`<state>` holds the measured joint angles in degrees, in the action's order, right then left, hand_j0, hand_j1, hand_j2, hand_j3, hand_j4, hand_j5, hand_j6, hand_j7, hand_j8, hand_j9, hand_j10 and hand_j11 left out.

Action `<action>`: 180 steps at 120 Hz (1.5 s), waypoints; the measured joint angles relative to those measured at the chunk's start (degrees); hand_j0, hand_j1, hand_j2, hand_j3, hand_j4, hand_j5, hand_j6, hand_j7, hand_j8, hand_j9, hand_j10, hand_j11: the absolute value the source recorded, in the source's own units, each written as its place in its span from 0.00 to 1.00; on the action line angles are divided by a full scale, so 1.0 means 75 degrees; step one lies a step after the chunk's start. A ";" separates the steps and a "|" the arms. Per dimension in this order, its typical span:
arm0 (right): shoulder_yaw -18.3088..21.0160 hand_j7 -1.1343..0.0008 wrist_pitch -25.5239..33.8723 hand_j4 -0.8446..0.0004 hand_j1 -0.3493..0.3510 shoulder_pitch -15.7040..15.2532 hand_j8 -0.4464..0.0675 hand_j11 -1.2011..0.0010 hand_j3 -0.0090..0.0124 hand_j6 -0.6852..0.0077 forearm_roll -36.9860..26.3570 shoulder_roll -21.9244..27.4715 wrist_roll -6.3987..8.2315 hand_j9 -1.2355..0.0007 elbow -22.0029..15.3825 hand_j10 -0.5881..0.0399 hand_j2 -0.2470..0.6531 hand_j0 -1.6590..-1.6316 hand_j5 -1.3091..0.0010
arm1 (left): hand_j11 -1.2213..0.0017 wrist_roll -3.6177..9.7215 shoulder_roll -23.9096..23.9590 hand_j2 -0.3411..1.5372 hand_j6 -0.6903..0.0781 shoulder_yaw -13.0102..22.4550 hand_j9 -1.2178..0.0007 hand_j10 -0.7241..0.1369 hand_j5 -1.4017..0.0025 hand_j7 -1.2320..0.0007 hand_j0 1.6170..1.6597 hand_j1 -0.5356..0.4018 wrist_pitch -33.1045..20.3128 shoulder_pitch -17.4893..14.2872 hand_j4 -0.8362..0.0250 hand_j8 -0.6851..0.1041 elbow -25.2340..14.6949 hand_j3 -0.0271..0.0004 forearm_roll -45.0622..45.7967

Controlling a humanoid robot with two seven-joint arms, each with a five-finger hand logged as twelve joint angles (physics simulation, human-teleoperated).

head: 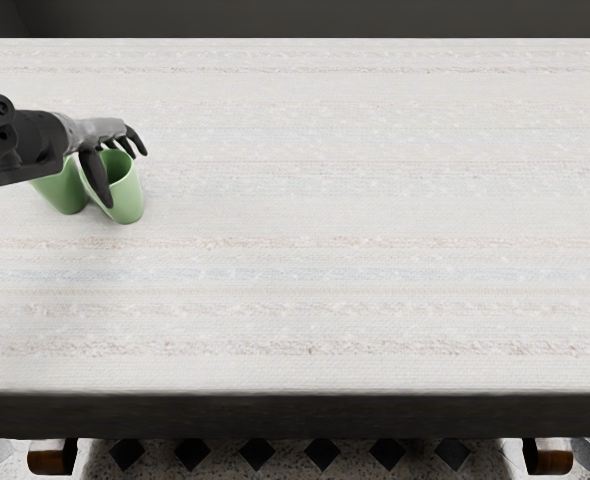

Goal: Pick up cup and place in cup with left hand

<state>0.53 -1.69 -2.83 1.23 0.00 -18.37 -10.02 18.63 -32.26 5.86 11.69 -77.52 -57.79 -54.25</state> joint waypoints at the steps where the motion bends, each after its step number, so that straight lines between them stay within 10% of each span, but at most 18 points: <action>1: 0.0000 1.00 0.0000 1.00 0.00 0.0000 0.87 1.00 0.42 0.99 0.0000 0.0000 0.0000 1.00 0.0000 0.94 0.27 0.04 1.00 | 0.65 0.0000 0.0000 0.22 0.46 0.0005 0.65 0.46 0.69 0.65 0.96 0.51 0.0000 0.0000 0.59 0.45 0.0000 0.99 -0.0001; 180: 0.0000 1.00 -0.0003 1.00 0.00 0.0000 0.87 1.00 0.42 0.99 0.0000 0.0000 0.0000 1.00 0.0000 0.94 0.27 0.04 1.00 | 0.50 0.0027 -0.1237 0.30 0.58 0.0165 0.50 0.50 0.54 0.50 0.92 0.32 0.0115 -0.1564 0.48 0.60 -0.1682 0.99 0.0638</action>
<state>0.53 -1.71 -2.83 1.23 0.00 -18.37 -10.02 18.83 -41.53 7.10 12.55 -89.25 -70.40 -49.47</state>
